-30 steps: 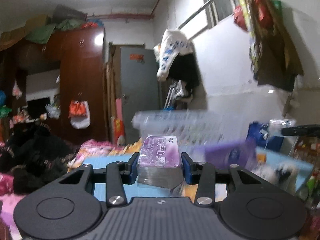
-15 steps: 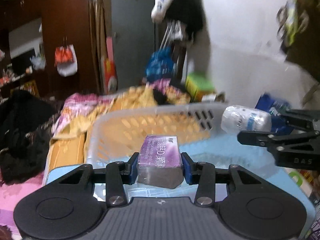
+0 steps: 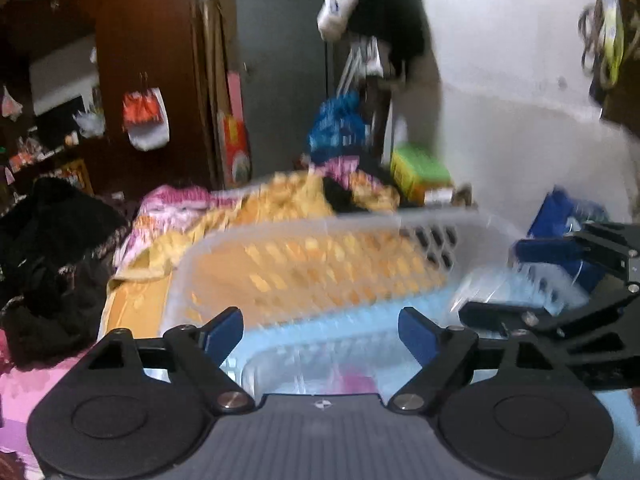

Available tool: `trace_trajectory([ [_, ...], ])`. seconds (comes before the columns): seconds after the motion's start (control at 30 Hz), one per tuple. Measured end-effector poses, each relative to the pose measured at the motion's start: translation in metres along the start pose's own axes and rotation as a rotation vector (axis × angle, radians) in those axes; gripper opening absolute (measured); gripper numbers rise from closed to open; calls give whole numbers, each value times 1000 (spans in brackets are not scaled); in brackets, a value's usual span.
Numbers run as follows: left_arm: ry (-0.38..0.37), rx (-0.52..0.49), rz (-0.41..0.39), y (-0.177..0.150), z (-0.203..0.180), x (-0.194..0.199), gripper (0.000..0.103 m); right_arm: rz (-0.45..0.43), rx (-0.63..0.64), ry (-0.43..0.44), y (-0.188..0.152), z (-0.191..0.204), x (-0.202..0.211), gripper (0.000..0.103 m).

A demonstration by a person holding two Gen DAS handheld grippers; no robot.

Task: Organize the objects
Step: 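Carry the purple box and white roll into the basket and open both grippers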

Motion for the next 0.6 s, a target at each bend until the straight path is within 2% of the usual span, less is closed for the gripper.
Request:
trace_trajectory([
  [0.03, -18, 17, -29, 0, 1, 8, 87, -40, -16, -4, 2, -2, 8, 103],
  [0.17, -84, 24, -150, -18, 0, 58, 90, -123, -71, 21, -2, -6, 46, 103],
  [0.33, -153, 1, -237, -78, 0, 109, 90, -253, -113, 61, -51, 5, 115, 103],
  [0.4, -150, -6, -254, -101, 2, 119, 90, -283, -102, 76, -79, 15, 139, 103],
  [0.5, -140, 18, -282, -132, 7, 135, 90, -299, -105, 41, -105, 26, 155, 103],
  [0.6, -132, 12, -306, -153, 7, 150, 90, -309, -176, 44, -136, 24, 168, 103],
])
Point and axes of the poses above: each gripper's, at about its wrist camera, not at the fingertips, and x roughly against the way its jaws point, z to its left, y to its top, the point moved 5 cm from there along -x, roughly the way its jaws point, and after that the axes turned 3 degrees about -z, right-handed, at the moved point
